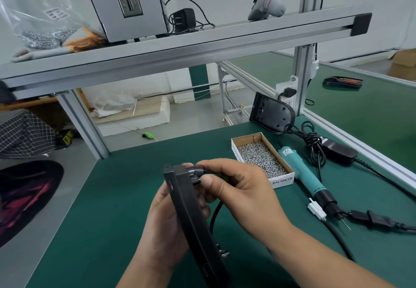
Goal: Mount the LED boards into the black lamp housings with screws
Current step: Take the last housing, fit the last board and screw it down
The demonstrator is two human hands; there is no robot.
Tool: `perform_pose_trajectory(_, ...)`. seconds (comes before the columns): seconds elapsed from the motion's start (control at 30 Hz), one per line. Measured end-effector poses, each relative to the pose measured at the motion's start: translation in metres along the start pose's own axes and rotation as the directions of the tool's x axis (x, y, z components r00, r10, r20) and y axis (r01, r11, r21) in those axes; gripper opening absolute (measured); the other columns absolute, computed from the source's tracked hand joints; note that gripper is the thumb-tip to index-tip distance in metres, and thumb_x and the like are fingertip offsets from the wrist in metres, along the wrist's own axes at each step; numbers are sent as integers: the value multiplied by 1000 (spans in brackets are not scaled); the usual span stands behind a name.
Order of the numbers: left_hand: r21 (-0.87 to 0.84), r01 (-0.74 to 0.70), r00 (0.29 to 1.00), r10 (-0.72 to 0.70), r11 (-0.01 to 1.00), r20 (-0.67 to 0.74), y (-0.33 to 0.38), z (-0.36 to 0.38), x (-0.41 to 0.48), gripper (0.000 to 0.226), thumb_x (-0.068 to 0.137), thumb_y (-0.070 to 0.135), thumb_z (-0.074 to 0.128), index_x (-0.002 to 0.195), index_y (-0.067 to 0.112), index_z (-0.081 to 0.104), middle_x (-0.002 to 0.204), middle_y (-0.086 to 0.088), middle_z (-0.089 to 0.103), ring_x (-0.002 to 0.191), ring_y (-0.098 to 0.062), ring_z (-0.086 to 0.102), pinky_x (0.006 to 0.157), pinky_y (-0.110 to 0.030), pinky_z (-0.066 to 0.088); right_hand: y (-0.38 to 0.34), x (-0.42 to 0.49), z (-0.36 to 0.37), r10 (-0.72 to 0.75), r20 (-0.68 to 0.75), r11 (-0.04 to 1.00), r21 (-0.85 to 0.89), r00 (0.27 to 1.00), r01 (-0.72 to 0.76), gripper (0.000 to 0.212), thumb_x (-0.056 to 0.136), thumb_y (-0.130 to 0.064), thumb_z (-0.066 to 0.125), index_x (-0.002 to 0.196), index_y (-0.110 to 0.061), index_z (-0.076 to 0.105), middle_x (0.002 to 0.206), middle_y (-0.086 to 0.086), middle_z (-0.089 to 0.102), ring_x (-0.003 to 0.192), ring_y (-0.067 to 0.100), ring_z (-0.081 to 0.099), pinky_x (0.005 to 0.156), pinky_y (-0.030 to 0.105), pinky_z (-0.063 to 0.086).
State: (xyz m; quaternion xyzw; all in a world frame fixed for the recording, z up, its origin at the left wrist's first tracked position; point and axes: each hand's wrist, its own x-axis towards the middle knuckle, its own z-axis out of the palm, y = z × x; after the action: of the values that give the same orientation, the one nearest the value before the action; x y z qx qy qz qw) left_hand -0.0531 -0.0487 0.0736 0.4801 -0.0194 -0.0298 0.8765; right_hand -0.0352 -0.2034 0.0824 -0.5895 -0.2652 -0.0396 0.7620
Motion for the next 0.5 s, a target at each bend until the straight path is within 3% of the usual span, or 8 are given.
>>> perform_pose_trajectory(0.07, -10, -44, 999, 44, 999, -2, -4, -5, 3, 66, 71, 41, 92, 116, 3, 63, 80, -9, 67, 64, -26, 60, 51, -28, 52, -1, 1, 1, -13, -14, 1000, 3, 1000, 13, 31, 100, 3, 65, 107, -22, 82, 76, 0, 73, 64, 11, 67, 61, 23, 56)
perform_pose_trajectory(0.13, -18, -76, 997, 76, 997, -8, -6, -8, 5, 35, 100, 19, 61, 126, -5, 60, 82, -11, 70, 68, -25, 65, 54, -29, 56, -2, 2, 0, -29, -15, 1000, 2, 999, 29, 39, 98, 1, 64, 105, -32, 84, 75, -1, 74, 62, 8, 68, 62, 21, 56)
perform_pose_trajectory(0.23, -6, -101, 994, 101, 995, 30, -3, -10, 5, 45, 96, 14, 54, 134, -11, 54, 83, -13, 71, 69, -24, 70, 58, -30, 58, -2, 3, -2, -46, 2, 999, 17, 999, 46, 42, 98, 0, 64, 106, -36, 84, 76, 3, 75, 61, 9, 68, 63, 22, 57)
perform_pose_trajectory(0.33, 14, -117, 992, 116, 993, 53, -1, -10, 6, 51, 94, 16, 49, 134, -16, 50, 84, -15, 72, 70, -25, 71, 60, -30, 58, -1, 2, -2, -75, 12, 997, 25, 997, 75, 41, 99, 2, 64, 113, -32, 83, 88, 22, 76, 61, 11, 68, 64, 26, 58)
perform_pose_trajectory(0.4, 13, -130, 990, 129, 991, 50, -3, -10, 7, 47, 96, 13, 48, 134, -15, 52, 92, -18, 72, 74, -26, 73, 61, -30, 59, -1, 2, -4, -84, 1, 996, 16, 996, 84, 38, 99, -2, 66, 114, -32, 83, 91, 29, 73, 63, 19, 70, 65, 30, 60)
perform_pose_trajectory(0.5, -7, -155, 987, 155, 988, 51, -8, -10, 8, 34, 101, 7, 46, 129, -1, 63, 102, -19, 73, 80, -29, 73, 65, -31, 59, 2, 3, -8, -78, -53, 996, -39, 996, 76, 32, 96, -10, 71, 111, -36, 83, 93, 26, 75, 75, 38, 73, 72, 34, 61)
